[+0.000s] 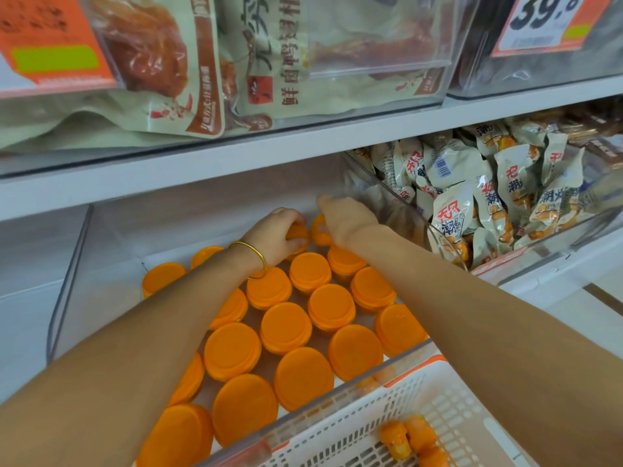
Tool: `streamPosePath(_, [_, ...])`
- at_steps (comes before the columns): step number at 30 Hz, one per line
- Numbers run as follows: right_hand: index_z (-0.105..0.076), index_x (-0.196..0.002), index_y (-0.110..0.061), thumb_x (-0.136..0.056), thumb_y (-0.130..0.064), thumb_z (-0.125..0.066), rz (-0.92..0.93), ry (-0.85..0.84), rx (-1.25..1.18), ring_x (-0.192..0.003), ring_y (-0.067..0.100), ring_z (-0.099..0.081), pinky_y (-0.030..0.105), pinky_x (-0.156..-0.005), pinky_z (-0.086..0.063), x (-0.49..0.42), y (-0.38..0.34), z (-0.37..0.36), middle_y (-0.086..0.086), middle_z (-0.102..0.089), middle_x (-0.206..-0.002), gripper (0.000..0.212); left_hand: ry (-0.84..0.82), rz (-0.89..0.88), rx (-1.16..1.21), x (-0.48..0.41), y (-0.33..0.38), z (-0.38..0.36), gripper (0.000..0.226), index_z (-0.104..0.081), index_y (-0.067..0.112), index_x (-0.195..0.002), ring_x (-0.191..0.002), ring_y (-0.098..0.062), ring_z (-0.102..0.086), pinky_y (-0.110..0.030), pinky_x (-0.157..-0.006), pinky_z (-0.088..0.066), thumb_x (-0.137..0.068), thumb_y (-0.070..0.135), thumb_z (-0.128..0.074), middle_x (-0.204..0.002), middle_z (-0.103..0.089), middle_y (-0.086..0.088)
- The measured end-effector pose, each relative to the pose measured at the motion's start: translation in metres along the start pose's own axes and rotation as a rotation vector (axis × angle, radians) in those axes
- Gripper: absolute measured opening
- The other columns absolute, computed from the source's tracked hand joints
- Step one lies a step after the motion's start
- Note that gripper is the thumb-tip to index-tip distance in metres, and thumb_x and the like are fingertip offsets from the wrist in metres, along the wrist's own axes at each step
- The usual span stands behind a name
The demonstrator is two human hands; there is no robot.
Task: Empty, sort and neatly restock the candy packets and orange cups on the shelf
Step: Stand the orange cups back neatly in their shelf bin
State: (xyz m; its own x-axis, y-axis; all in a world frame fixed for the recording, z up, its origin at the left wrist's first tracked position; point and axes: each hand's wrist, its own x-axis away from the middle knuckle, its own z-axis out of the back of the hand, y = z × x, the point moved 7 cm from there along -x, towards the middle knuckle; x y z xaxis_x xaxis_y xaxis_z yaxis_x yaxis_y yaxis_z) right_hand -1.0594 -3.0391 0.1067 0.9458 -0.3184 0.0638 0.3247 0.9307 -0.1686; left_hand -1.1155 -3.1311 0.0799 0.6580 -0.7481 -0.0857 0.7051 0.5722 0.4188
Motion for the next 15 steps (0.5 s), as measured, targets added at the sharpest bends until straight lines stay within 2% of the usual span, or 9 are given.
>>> streamPosePath(2, [-0.045,-0.113,-0.011,-0.096,-0.01,-0.048,-0.032,0.031,-0.086,-0.108,0.036,-0.056,0.036,-0.076,-0.043,-0.003,0.005,-0.001,0.017,-0.057,-0.11,0.018,0.01,-0.018,-0.032,0.003,0.0,0.003,0.043,-0.05,0.015,-0.129,-0.124,-0.022,-0.041,-0.027,-0.099,-0.033,-0.089,0.026,-0.061,-0.132,-0.049,-0.006])
streamPosePath(5, [-0.042,-0.125,-0.006,-0.097,-0.007,-0.044,-0.101,-0.015,-0.177,-0.115,0.035,-0.053,0.036,-0.086,-0.044,-0.004,0.012,-0.006,0.02,-0.053,-0.125,0.028,0.042,-0.001,-0.044,0.008,-0.005,0.007,0.048,-0.048,0.019,-0.133,-0.129,-0.023,-0.034,-0.032,-0.104,-0.031,-0.088,0.029,-0.061,-0.136,-0.049,-0.002])
streamPosePath(8, [-0.04,-0.13,-0.004,-0.098,-0.004,-0.038,-0.104,-0.066,-0.097,-0.118,0.037,-0.051,0.039,-0.089,-0.044,0.001,0.01,-0.011,0.022,-0.049,-0.131,0.031,0.053,0.002,-0.014,0.011,-0.011,0.008,0.049,-0.049,0.017,-0.133,-0.129,-0.023,-0.037,-0.033,-0.105,-0.031,-0.087,0.028,-0.063,-0.136,-0.048,-0.003])
streamPosePath(12, [-0.049,-0.129,-0.004,-0.095,0.0,-0.037,-0.037,0.031,0.1,-0.118,0.037,-0.051,0.041,-0.088,-0.047,0.009,0.006,-0.003,0.018,-0.049,-0.132,0.036,0.091,-0.015,-0.087,0.017,-0.016,0.012,0.04,-0.052,0.016,-0.132,-0.131,-0.023,-0.033,-0.032,-0.108,-0.027,-0.094,0.027,-0.053,-0.14,-0.043,-0.003])
streamPosePath(15, [-0.048,-0.134,-0.006,-0.094,-0.002,-0.043,0.042,-0.054,0.042,-0.126,0.034,-0.047,0.04,-0.103,-0.042,0.012,0.009,-0.014,0.017,-0.047,-0.139,0.041,-0.012,0.004,-0.162,0.023,-0.018,0.007,0.041,-0.042,0.023,-0.14,-0.137,-0.022,-0.025,-0.033,-0.112,-0.023,-0.1,0.028,-0.039,-0.15,-0.032,0.001])
